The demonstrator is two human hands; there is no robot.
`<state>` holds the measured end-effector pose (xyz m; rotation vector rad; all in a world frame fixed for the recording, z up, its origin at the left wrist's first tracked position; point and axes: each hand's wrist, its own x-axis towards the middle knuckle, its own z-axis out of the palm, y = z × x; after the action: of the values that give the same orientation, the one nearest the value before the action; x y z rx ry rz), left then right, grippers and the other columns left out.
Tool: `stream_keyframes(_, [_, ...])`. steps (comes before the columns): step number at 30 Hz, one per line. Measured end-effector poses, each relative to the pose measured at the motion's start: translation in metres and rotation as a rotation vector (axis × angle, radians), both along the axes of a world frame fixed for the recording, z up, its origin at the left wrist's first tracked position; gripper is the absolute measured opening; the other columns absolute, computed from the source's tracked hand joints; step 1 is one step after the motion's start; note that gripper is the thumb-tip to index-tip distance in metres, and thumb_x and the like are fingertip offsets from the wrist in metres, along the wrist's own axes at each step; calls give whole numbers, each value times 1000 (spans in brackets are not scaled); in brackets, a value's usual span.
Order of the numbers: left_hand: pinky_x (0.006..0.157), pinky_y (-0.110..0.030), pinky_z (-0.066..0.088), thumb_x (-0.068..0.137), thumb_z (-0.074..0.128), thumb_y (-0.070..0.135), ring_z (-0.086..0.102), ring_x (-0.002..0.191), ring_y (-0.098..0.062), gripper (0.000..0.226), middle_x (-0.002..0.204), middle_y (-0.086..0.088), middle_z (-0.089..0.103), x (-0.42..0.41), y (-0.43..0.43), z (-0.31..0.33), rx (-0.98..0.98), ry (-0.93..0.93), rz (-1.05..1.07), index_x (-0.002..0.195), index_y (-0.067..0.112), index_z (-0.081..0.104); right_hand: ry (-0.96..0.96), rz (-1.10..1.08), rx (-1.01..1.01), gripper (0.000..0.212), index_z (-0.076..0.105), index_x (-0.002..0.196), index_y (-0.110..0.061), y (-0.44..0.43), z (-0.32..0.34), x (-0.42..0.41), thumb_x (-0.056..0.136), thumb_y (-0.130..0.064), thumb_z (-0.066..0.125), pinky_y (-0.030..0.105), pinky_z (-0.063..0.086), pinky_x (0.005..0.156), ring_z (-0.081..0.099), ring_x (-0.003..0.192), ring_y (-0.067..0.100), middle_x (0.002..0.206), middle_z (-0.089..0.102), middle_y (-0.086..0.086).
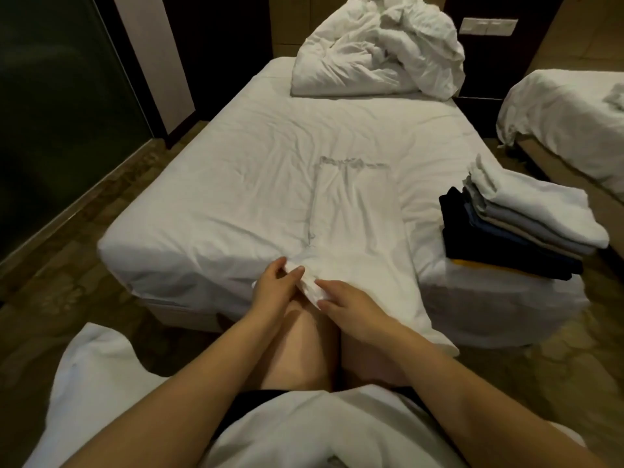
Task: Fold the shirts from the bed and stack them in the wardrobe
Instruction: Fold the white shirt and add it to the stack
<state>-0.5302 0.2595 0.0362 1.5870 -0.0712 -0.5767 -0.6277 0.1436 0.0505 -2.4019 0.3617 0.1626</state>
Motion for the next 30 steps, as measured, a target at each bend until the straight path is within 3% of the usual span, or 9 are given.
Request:
stream_keyframes(3, [92, -49, 50, 86, 65, 12, 62, 101, -30, 56, 117, -13, 58, -4, -15, 2, -142, 152, 80, 132, 27, 36, -14, -22, 74, 45, 37, 143, -20, 4, 0, -1, 100, -28, 38, 28, 28, 110, 40, 131, 16, 146, 41, -1])
stream_keyframes(6, [95, -49, 48, 80, 71, 14, 57, 110, -34, 78, 133, -19, 49, 1, -26, -4, -65, 149, 107, 144, 24, 26, -21, -31, 106, 44, 38, 143, -16, 3, 2, -2, 99, -24, 41, 24, 25, 109, 39, 133, 16, 147, 41, 1])
stream_keyframes(11, [103, -20, 27, 83, 56, -1, 26, 139, -23, 89, 157, -7, 11, -3, -19, 2, 401, -367, -58, 150, 20, 1, -33, -80, 194, 44, 42, 140, -16, 2, -1, -4, 97, -18, 46, 21, 25, 107, 39, 132, 15, 145, 42, 0])
stream_keyframes(14, [103, -25, 35, 86, 46, 2, 41, 130, -24, 87, 148, -8, 34, -9, -15, 4, 344, -660, -392, 141, 47, -4, -136, -108, 210, 36, 54, 130, -10, 5, -3, -5, 96, -10, 47, 20, 32, 102, 50, 122, 16, 132, 55, 2])
stream_keyframes(17, [105, -26, 35, 79, 32, 19, 46, 128, -20, 81, 140, -12, 41, -2, -9, -4, 375, -797, -706, 135, 64, -5, -322, -483, 432, 33, 69, 95, -8, 0, 2, -11, 88, 7, 41, 26, 50, 81, 59, 96, 17, 97, 65, 0])
stream_keyframes(20, [94, -1, 29, 74, 34, -14, 46, 119, 6, 97, 142, -13, 36, 2, -2, -6, 357, -729, -741, 140, 49, 0, -372, -869, 746, 20, 54, 90, -14, -20, 11, -12, 89, 1, 41, 31, 52, 60, 59, 83, 23, 88, 57, 6])
stream_keyframes(23, [88, 7, 21, 76, 39, -18, 40, 103, 26, 94, 138, -14, 44, 1, 2, -4, 339, -694, -704, 137, 41, 0, -178, -809, 620, 30, 42, 117, -19, -39, 16, -4, 89, -10, 47, 37, 56, 71, 57, 83, 25, 86, 51, 5])
stream_keyframes(26, [95, -2, 26, 78, 41, -13, 46, 116, 4, 97, 134, -4, 51, 2, 6, -8, 323, -615, -650, 132, 55, -1, 12, -556, 156, 45, 42, 130, -27, -52, 13, 6, 87, -18, 53, 32, 52, 75, 58, 87, 24, 105, 53, 7])
stream_keyframes(30, [91, -2, 31, 83, 42, -9, 48, 118, -4, 91, 131, 4, 54, 2, 10, -11, 329, -575, -626, 136, 53, 1, 167, -192, -325, 46, 49, 129, -39, -53, -4, 12, 85, -27, 57, 37, 32, 101, 33, 129, 28, 140, 38, -3])
